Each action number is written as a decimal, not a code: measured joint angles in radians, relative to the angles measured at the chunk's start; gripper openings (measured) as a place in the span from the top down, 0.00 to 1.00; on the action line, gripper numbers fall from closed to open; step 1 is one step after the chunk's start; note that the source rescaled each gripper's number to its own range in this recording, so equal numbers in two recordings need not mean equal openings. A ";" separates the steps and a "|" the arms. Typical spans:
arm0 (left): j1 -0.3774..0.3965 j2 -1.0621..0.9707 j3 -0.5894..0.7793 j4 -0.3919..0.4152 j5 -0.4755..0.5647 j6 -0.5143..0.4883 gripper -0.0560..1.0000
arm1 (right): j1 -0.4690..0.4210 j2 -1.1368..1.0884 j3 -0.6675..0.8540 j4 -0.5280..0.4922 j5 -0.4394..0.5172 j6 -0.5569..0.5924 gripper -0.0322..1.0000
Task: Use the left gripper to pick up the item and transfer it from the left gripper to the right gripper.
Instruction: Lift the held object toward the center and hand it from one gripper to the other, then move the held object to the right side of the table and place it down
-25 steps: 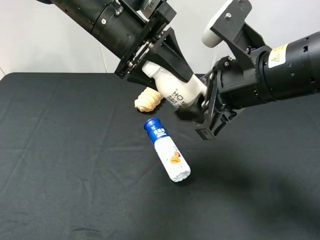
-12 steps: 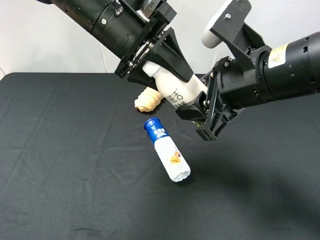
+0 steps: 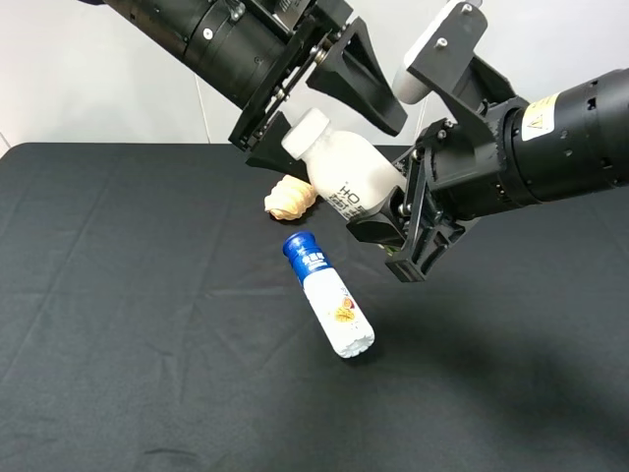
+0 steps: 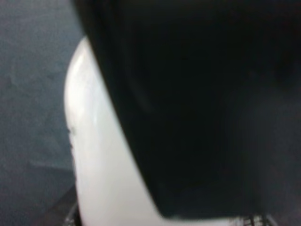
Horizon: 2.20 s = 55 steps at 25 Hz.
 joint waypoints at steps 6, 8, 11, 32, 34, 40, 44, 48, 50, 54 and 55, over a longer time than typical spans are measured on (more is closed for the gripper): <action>0.010 0.000 -0.031 0.028 0.070 -0.001 0.09 | 0.000 0.000 0.001 0.000 0.000 0.000 0.86; 0.024 -0.006 -0.047 0.050 0.097 -0.012 0.09 | 0.000 0.000 0.001 0.000 0.000 0.000 0.86; 0.057 -0.039 -0.055 0.089 0.108 -0.020 0.09 | 0.000 0.000 0.001 0.000 0.000 0.000 0.86; 0.221 -0.604 -0.025 0.769 0.127 -0.210 0.09 | 0.000 0.000 0.001 0.000 0.000 0.000 0.86; 0.222 -0.673 0.017 0.833 0.127 -0.233 0.09 | 0.000 0.000 0.001 0.000 0.000 0.000 0.86; 0.222 -0.903 0.246 0.918 0.125 -0.248 0.09 | 0.000 0.000 0.001 0.000 0.000 0.000 0.86; 0.222 -1.093 0.443 0.925 0.106 -0.248 0.09 | 0.000 0.000 0.001 0.000 0.000 0.000 0.86; 0.222 -1.290 0.601 0.925 0.106 -0.248 0.09 | 0.000 0.000 0.001 0.000 0.000 0.015 0.86; 0.222 -1.383 0.655 0.925 0.106 -0.248 0.09 | 0.000 0.000 0.001 0.000 0.000 0.027 0.86; 0.222 -1.561 0.740 0.925 0.106 -0.248 0.09 | 0.000 0.000 0.001 0.000 0.000 0.042 0.86; 0.222 -1.602 0.758 0.925 0.106 -0.248 0.09 | 0.000 0.000 0.001 0.000 0.000 0.043 0.86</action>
